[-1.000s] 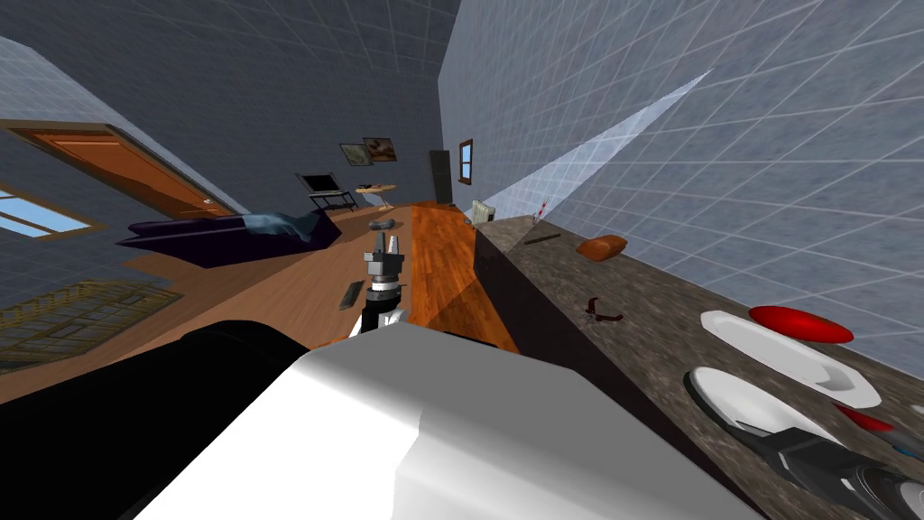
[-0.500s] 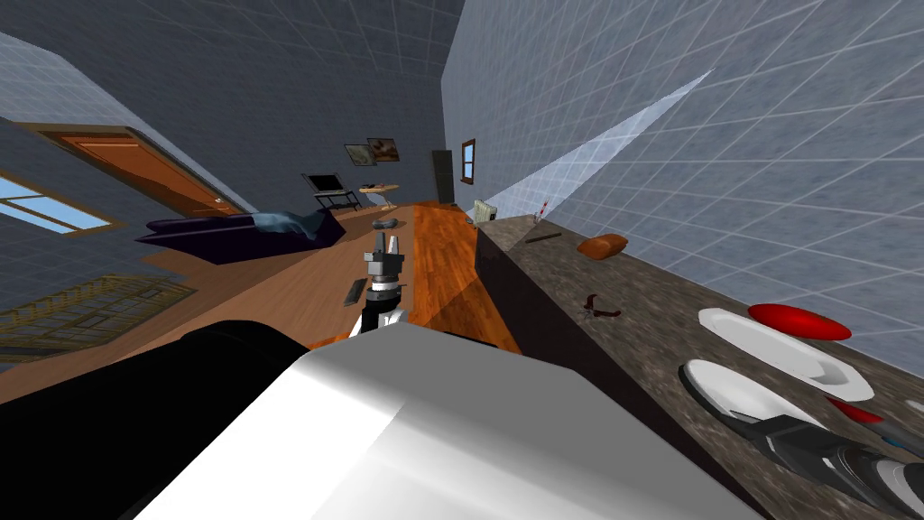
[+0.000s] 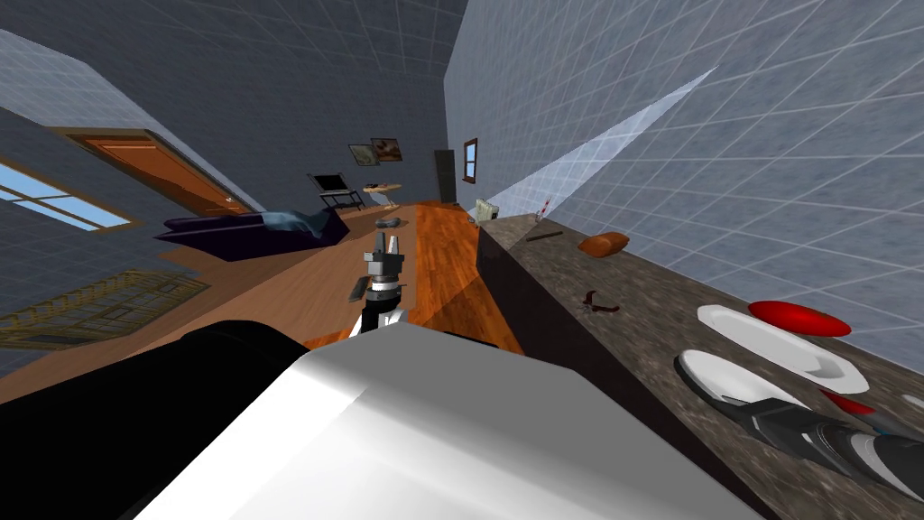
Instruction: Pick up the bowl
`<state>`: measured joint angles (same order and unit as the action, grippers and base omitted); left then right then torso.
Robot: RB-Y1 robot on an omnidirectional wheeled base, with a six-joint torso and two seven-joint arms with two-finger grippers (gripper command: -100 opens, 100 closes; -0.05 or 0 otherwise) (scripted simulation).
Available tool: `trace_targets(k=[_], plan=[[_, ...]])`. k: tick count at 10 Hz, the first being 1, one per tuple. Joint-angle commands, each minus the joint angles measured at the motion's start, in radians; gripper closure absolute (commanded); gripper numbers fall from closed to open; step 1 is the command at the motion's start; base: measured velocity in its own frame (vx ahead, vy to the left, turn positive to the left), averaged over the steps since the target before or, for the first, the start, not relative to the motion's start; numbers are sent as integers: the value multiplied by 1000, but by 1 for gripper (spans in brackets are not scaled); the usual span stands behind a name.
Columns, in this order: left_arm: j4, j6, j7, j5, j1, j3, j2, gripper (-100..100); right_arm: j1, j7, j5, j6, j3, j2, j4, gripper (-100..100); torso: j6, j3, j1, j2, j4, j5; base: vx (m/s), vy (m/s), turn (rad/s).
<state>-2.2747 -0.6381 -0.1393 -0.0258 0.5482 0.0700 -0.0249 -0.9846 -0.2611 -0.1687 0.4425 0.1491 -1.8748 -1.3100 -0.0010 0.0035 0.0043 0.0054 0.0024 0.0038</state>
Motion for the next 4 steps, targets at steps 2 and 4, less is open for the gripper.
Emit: trace_targets(k=[2, 4], plan=[[0, 0, 0, 0, 0, 0, 0, 0, 48, 70, -63, 4, 25, 13, 9, 100, 1, -1, 0, -1, 0, 0, -17, -1, 1], [0, 0, 0, 0, 0, 0, 0, 0, 50, 63, -62, 4, 28, 13, 9, 0, 1, -2, 1, -3, 0, 0, 0, 0, 0]])
